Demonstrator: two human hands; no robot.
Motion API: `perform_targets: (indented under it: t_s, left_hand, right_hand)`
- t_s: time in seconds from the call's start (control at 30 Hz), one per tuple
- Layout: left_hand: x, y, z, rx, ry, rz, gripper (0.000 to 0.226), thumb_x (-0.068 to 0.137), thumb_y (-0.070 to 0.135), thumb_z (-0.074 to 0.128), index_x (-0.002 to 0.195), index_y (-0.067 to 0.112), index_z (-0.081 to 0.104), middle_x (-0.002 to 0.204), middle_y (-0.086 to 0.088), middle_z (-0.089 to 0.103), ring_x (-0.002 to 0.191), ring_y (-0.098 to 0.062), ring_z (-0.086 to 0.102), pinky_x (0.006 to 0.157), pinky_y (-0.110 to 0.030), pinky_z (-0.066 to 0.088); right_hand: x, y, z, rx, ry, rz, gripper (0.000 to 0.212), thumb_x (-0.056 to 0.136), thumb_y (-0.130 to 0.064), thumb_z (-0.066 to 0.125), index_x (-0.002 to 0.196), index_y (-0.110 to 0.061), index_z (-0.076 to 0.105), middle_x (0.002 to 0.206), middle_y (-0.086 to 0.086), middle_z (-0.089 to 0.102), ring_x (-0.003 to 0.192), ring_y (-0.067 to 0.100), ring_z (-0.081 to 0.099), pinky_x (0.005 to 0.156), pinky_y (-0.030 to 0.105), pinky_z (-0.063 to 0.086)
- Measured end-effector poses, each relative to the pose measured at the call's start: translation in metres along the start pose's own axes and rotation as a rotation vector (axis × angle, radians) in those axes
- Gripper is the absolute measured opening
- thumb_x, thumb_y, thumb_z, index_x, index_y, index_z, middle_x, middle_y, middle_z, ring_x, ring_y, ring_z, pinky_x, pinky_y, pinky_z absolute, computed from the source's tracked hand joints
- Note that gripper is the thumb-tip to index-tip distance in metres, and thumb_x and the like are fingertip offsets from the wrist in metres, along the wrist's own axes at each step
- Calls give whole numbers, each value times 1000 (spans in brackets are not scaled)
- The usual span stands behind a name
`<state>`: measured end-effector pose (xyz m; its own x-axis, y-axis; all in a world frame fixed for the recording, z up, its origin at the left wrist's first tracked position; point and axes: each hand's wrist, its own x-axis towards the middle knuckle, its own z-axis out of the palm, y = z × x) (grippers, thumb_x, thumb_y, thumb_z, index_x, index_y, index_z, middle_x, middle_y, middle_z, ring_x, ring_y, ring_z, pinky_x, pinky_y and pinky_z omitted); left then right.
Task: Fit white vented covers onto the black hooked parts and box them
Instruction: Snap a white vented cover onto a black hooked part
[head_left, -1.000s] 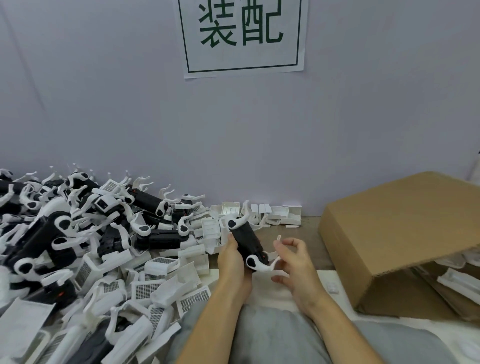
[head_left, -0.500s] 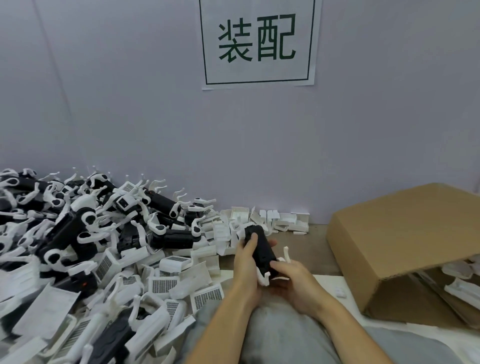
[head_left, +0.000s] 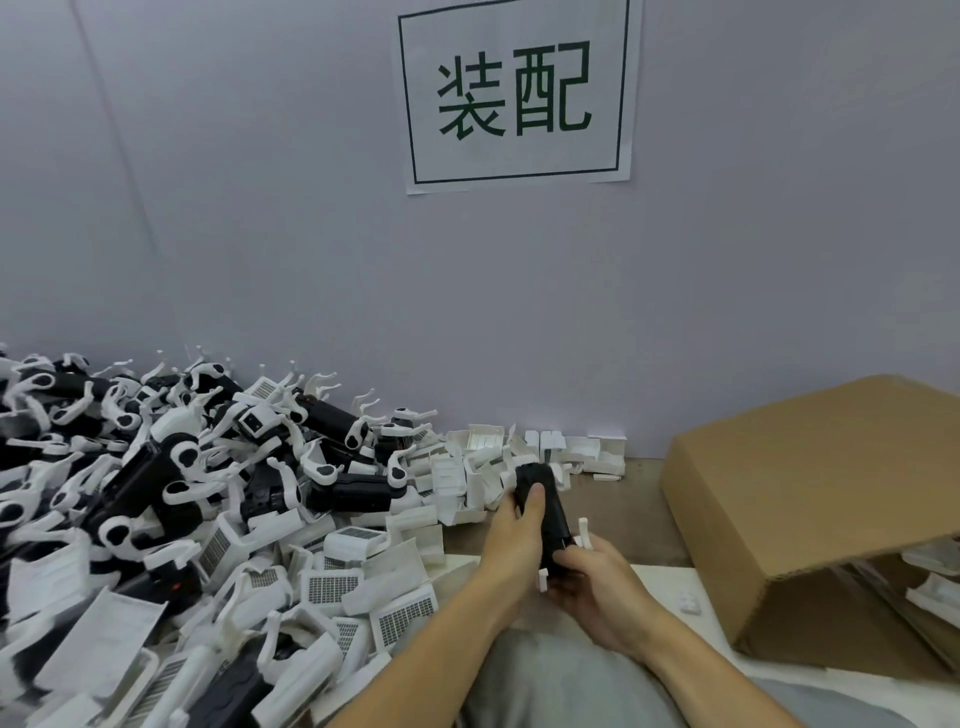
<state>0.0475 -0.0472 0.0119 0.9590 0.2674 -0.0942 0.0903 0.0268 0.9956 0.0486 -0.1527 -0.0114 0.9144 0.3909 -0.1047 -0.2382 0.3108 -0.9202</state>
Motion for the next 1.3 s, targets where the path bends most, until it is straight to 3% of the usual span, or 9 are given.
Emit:
perform_targets:
  t_s: [0.17,0.3,0.43,0.6,0.67,0.8,1.03,1.13,1.3]
  left_hand:
    - [-6,-3,-8,-129,17,-48,35,106,36,45,135,16,50,120,-10,66,113,-27,64,104,-47,50]
    - [-14,-13,-11,-175,11,52,23,107,33,44,124,24,56,113,-3,69,107,-19,67,101,-45,52]
    - [-16,-12,-13,-183,-21,88,13,106,34,46,112,31,57,110,4,70,104,-12,68,98,-39,54]
    - [-17,-10,-15,-224,-72,122,16,103,38,51,115,32,59,112,3,72,103,-11,70,95,-36,55]
    - [-16,-12,-15,-206,-76,146,22,102,39,51,121,32,58,115,2,72,104,-10,69,94,-31,55]
    - [-14,-13,-14,-183,-92,131,28,104,36,49,131,36,50,122,2,68,115,-15,63,107,-41,48]
    - [-13,-12,-13,-171,-84,149,21,105,31,48,123,39,49,117,8,67,106,-7,65,86,-25,52]
    - [-16,-9,-12,-184,-66,143,16,104,29,49,118,38,53,114,5,69,105,-10,67,91,-31,54]
    - [-18,-7,-12,-243,-55,129,18,104,27,51,120,34,55,115,-6,70,112,-26,66,105,-50,48]
  right_hand:
    - [3,4,-1,-79,-26,-22,21,89,8,48,108,4,56,76,16,66,64,24,61,57,32,48]
    - [2,3,-2,-146,-75,-14,39,62,-4,54,100,2,58,74,19,64,63,28,60,59,35,49]
    - [1,4,-4,-255,-80,-78,27,70,-7,56,97,-2,60,71,14,66,60,24,60,56,31,49]
    - [2,6,-5,-292,-55,-153,14,95,5,48,100,1,60,67,12,64,56,21,57,53,30,47]
    - [2,4,-3,-191,-67,-123,15,95,6,46,99,0,59,71,15,63,58,24,55,53,32,46]
    - [6,3,-4,-157,-55,-99,19,96,3,50,109,-3,63,76,17,65,65,27,59,56,34,47]
    - [7,-1,-2,-138,-83,-91,30,76,2,56,105,-1,63,70,17,62,60,28,57,53,34,45]
    - [5,-2,-1,-164,-100,-89,41,65,-5,55,105,0,62,70,16,61,62,28,55,55,34,44]
    - [3,0,-3,-283,-79,-160,20,94,5,48,105,-4,62,67,10,64,59,21,59,55,32,48]
